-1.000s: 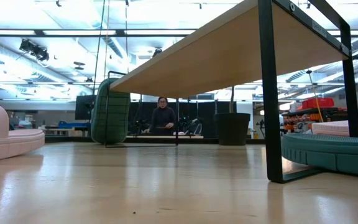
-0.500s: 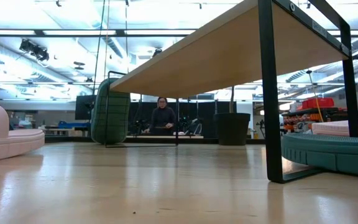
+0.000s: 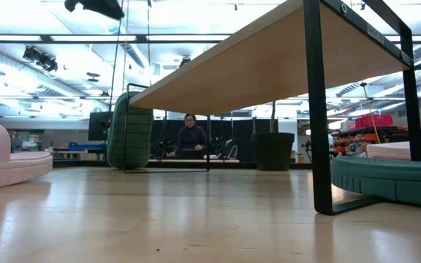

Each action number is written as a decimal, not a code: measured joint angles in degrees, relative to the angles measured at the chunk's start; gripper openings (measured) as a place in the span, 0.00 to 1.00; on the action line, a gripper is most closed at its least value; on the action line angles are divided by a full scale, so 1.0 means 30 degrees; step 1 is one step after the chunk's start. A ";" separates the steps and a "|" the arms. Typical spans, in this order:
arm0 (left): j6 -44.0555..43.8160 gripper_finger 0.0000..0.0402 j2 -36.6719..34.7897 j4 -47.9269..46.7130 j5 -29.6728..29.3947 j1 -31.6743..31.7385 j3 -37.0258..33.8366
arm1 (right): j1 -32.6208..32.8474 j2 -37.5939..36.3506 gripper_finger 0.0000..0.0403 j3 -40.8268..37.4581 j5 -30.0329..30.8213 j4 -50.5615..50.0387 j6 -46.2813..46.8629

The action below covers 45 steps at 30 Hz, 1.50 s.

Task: Pick and place slides into the shelf
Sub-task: Put the top green slide on the shelf

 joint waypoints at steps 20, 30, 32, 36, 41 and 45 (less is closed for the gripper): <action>0.0241 0.41 0.7268 -0.2471 0.3746 0.4543 -0.0007 | 0.0000 0.1311 0.49 0.0000 -0.0061 0.1270 0.0852; 0.0302 0.34 1.0101 -0.2223 1.0309 0.6404 -0.0007 | 0.0000 0.1340 0.49 0.0000 -0.0134 0.1253 0.1135; 0.0309 0.35 1.0603 -0.2223 1.0322 0.6548 -0.0007 | 0.0000 0.1343 0.50 0.0000 -0.0131 0.1249 0.1142; 0.0445 0.38 1.1266 -0.2424 1.0849 0.6622 -0.0007 | 0.0000 0.1340 0.49 0.0000 -0.0127 0.1249 0.1150; 0.1474 0.44 1.1284 -0.2802 1.0798 0.6601 -0.0007 | 0.0000 0.1362 0.50 0.0000 -0.0134 0.1241 0.1503; 0.2163 0.51 1.1284 -0.2972 0.9578 0.6608 -0.0007 | 0.0000 0.1436 0.49 0.0000 -0.0127 0.1218 0.1594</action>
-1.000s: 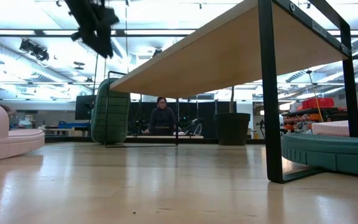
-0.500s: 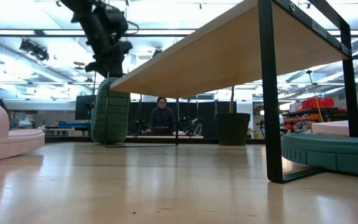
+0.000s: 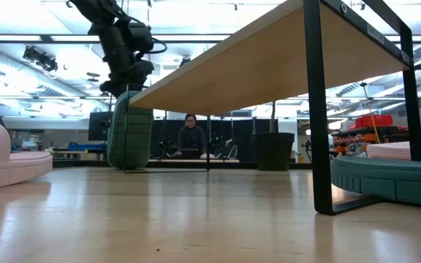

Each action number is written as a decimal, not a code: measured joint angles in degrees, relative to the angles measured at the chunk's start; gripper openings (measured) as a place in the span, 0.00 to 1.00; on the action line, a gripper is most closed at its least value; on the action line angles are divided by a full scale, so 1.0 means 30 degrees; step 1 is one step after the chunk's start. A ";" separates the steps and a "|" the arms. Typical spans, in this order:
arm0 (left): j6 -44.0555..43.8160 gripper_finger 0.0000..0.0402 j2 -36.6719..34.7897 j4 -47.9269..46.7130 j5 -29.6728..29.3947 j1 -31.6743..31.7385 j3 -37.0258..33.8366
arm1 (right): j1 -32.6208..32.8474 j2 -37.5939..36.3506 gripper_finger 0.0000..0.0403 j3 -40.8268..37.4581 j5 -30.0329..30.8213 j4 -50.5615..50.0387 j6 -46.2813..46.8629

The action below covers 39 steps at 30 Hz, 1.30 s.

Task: Pick and place slides into the shelf
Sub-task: Put the top green slide on the shelf

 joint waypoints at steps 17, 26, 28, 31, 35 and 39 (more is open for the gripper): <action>0.1204 0.60 0.0080 -0.0543 -0.0708 0.0110 -0.0133 | 0.0007 0.0763 0.49 0.0000 -0.0036 -0.0166 0.0036; 0.0537 0.59 0.0095 0.0479 -0.0948 0.0222 -0.1961 | 0.0000 0.0902 0.49 0.0000 -0.0051 -0.0152 0.0380; 0.0564 0.59 0.0088 0.0740 -0.0993 0.0298 -0.2370 | 0.0000 0.0895 0.49 0.0000 -0.0058 -0.0138 0.0393; 0.0645 0.58 0.0090 0.1385 -0.1083 0.0306 -0.3074 | 0.0000 0.0902 0.49 0.0000 -0.0062 -0.0137 0.0589; 0.0550 0.58 0.0095 0.2138 -0.1879 0.0306 -0.3831 | 0.0006 0.0895 0.49 0.0000 -0.0066 -0.0130 0.0882; 0.0506 0.55 0.0095 0.3116 -0.2727 0.0313 -0.4204 | 0.0000 0.0895 0.49 0.0000 -0.0061 -0.0123 0.0993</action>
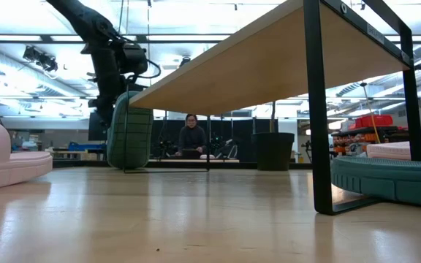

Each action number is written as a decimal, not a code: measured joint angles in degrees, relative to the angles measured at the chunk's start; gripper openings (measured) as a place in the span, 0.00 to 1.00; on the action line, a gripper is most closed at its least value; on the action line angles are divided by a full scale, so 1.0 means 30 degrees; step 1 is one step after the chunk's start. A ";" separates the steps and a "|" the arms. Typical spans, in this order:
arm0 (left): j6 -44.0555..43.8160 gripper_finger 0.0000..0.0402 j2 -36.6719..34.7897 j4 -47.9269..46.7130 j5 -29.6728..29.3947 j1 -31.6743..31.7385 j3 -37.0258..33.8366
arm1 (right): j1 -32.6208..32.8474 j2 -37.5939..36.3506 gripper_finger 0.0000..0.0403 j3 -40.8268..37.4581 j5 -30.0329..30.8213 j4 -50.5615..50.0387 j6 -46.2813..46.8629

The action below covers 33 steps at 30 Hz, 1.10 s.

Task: Pick and place slides into the shelf
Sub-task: Put the top green slide on the shelf

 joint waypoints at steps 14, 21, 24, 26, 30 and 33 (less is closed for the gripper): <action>0.1164 0.04 0.0000 0.1292 -0.0670 -0.0008 -0.0022 | 0.0000 0.0000 0.49 0.0000 0.0010 0.0000 0.0376; 0.1343 0.03 0.0000 0.1223 -0.0454 -0.0015 -0.0022 | 0.0000 0.0000 0.49 0.0000 0.0024 0.0000 0.0367; 0.1411 0.03 0.0000 0.1167 -0.0483 -0.0008 -0.0015 | 0.0000 0.0000 0.49 0.0000 0.0024 0.0000 0.0362; 0.1672 0.03 0.0000 0.1176 -0.0503 0.0022 -0.0014 | 0.0000 0.0000 0.49 0.0000 0.0024 0.0000 0.0355; 0.2183 0.03 -0.0009 0.1192 -0.1056 0.0087 0.0007 | 0.0000 0.0000 0.49 0.0000 0.0024 0.0000 0.0355; 0.2405 0.03 -0.0214 0.1040 -0.1121 0.0361 0.0066 | 0.0000 0.0000 0.49 0.0000 0.0024 0.0000 0.0369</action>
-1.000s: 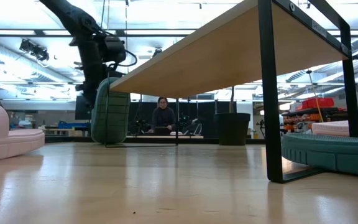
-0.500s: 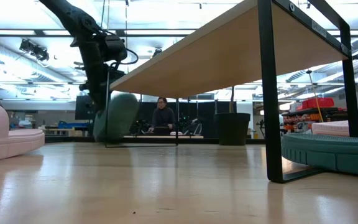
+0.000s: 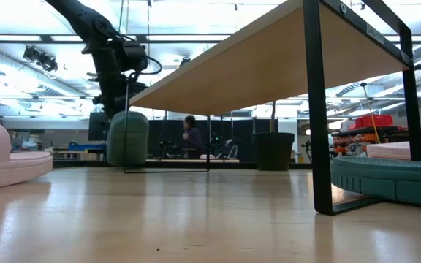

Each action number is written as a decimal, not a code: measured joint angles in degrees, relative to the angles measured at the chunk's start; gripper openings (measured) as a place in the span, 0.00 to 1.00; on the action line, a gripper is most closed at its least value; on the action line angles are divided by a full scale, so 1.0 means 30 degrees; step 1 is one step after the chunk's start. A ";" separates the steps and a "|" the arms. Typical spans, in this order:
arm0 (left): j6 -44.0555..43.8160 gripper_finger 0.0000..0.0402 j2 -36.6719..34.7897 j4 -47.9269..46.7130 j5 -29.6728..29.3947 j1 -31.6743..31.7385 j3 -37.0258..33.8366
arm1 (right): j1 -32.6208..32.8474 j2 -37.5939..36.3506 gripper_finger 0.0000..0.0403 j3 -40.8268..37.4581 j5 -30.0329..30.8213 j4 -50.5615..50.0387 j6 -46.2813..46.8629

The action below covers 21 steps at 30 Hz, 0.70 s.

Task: Pick and place slides into the shelf
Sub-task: Put the top green slide on the shelf

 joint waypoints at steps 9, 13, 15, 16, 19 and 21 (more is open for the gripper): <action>0.0398 0.02 -0.1401 -0.0923 0.0450 0.1633 0.2898 | 0.0000 0.0000 0.49 0.0000 0.0000 -0.0002 -0.0007; 0.0260 0.02 -0.2086 -0.1378 0.1700 0.1708 0.4788 | 0.0000 0.0000 0.49 0.0000 0.0000 -0.0007 -0.0015; 0.0259 0.02 -0.2382 -0.1764 0.2212 0.1672 0.5717 | 0.0000 0.0000 0.49 0.0000 0.0000 -0.0007 -0.0032; 0.0261 0.02 -0.2480 -0.1920 0.2548 0.1661 0.6167 | 0.0000 0.0000 0.49 0.0000 0.0000 -0.0007 -0.0037; 0.0261 0.02 -0.2810 -0.2175 0.3616 0.1635 0.7460 | 0.0000 0.0000 0.49 0.0000 0.0000 -0.0007 -0.0051; 0.0261 0.02 -0.3003 -0.2285 0.4363 0.1610 0.8210 | 0.0000 0.0000 0.49 0.0000 0.0000 -0.0007 -0.0051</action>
